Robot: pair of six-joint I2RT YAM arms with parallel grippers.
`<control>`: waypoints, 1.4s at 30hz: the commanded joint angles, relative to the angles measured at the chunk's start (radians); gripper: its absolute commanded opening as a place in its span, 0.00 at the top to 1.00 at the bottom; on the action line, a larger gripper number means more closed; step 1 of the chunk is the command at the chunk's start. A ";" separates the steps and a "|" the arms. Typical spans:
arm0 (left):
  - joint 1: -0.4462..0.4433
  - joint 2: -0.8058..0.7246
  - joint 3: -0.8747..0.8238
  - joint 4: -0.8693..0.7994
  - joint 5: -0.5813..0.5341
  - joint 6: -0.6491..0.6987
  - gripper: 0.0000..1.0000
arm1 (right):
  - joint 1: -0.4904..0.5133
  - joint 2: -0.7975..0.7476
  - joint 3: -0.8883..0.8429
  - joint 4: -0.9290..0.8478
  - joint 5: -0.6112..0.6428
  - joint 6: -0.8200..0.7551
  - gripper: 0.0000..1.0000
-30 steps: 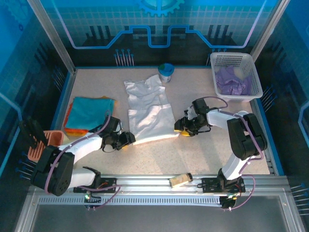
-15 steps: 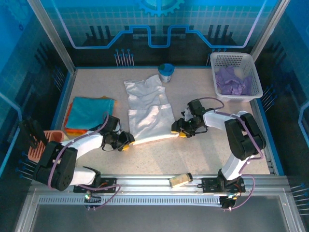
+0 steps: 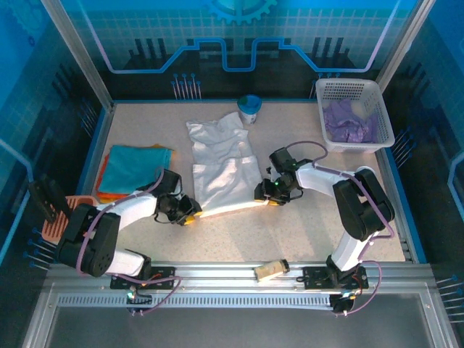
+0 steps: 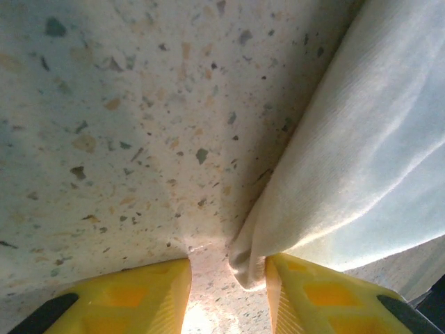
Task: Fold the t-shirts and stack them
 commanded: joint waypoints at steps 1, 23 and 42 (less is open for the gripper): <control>-0.027 0.078 0.015 0.234 0.053 0.011 0.65 | 0.012 -0.020 0.021 -0.062 0.092 -0.028 0.47; -0.042 0.139 0.067 0.255 0.039 0.021 0.67 | 0.085 0.024 0.050 -0.016 0.080 -0.041 0.46; -0.041 0.204 0.147 0.211 0.017 0.072 0.90 | 0.087 0.033 0.039 -0.009 0.081 -0.031 0.70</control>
